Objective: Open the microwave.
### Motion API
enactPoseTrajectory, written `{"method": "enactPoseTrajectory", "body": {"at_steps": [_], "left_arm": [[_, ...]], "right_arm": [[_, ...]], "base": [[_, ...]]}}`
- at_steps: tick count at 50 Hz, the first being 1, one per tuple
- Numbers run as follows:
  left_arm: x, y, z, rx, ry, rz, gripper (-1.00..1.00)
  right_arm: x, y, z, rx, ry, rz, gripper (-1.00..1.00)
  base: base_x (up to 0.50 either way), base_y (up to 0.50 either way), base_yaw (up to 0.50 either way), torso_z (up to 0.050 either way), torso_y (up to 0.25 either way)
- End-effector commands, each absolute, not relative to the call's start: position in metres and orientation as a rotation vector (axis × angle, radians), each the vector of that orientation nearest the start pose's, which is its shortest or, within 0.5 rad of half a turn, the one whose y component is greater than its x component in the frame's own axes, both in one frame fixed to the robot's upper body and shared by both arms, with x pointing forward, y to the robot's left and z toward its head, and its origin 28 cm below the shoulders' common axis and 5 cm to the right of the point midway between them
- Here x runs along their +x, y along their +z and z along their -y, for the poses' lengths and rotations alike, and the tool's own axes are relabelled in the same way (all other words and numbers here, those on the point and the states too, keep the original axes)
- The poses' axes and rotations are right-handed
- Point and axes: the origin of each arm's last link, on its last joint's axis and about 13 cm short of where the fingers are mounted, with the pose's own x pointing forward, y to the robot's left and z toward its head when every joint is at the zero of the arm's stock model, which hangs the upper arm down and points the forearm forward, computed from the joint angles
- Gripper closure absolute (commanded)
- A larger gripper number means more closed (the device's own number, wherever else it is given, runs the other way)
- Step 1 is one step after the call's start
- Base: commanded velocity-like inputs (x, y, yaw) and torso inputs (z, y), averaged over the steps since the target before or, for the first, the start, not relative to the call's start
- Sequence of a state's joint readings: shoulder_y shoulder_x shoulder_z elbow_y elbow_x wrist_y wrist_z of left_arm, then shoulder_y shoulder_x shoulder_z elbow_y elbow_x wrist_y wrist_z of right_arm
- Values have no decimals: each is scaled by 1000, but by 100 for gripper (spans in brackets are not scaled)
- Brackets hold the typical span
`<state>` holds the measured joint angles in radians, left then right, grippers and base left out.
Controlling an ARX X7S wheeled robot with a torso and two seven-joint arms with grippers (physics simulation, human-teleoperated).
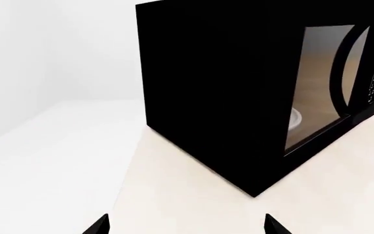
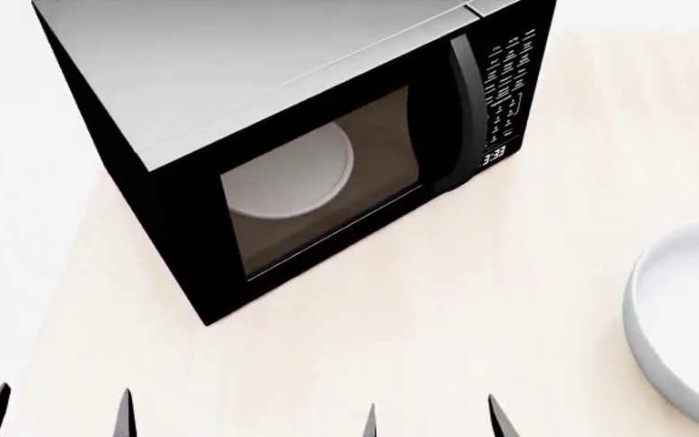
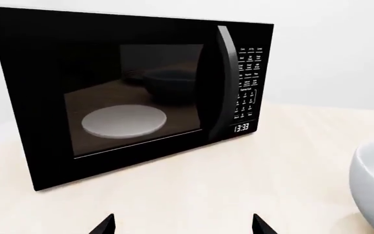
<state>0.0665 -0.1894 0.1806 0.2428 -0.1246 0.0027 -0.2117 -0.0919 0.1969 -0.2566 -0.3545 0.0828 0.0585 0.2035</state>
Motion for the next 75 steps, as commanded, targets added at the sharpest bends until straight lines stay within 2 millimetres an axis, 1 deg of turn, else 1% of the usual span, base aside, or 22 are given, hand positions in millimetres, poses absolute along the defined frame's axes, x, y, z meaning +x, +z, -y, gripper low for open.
{"method": "enactPoseTrajectory", "body": {"at_steps": [1,3,4,6,10,14,21,23,30,35,43,46,50,51,54,58,62,75], "left_arm": [[194,49,-206,11,-2,150,-100],[193,50,-206,11,-4,153,-100],[192,50,-205,11,-5,154,-100],[193,50,-206,11,-4,154,-100],[194,50,-206,10,-4,149,-100],[193,50,-205,10,-6,147,-100],[193,51,-207,4,-5,148,-100],[193,51,-206,4,-5,148,-100],[194,51,-207,-1,-3,149,-100],[193,51,-208,-3,0,151,-100],[191,51,-208,-1,0,157,-100],[191,52,-208,0,0,160,-100],[191,52,-207,3,-4,161,-100],[191,52,-207,3,-4,161,-100],[192,54,-208,7,0,167,-100],[192,56,-208,4,0,169,-100],[192,58,-209,3,5,174,-100],[191,61,-211,-9,14,180,-100]], "right_arm": [[183,67,84,-27,95,182,-100],[184,72,85,-35,94,186,-100],[186,79,86,-50,93,192,-100],[188,86,88,-65,86,198,-100],[195,99,94,-76,76,200,-100],[202,104,96,-87,75,190,-100],[213,121,107,-127,70,162,-100],[218,126,111,-162,58,145,-100],[233,143,121,-140,59,126,-100],[245,149,125,-199,45,91,-100],[259,157,131,-225,14,66,-100],[264,160,131,-237,7,56,-100],[278,170,131,-247,6,47,-100],[278,170,131,-247,6,47,-100],[291,178,132,-251,8,33,-100],[298,185,132,-259,11,28,-100],[309,192,133,-254,20,10,-100],[325,208,128,-277,33,8,-100]], "base": [[0,0,0,0,0],[0,0,0,0,0],[0,0,0,0,0],[0,0,0,0,0],[0,0,0,0,0],[0,0,0,0,0],[0,0,0,0,0],[0,0,0,0,0],[0,0,0,0,0],[0,0,0,0,0],[0,0,0,0,0],[0,0,0,0,0],[0,0,0,0,0],[0,0,0,0,0],[0,0,0,0,0],[0,0,0,0,0],[0,0,0,0,0],[0,0,0,0,0]]}}
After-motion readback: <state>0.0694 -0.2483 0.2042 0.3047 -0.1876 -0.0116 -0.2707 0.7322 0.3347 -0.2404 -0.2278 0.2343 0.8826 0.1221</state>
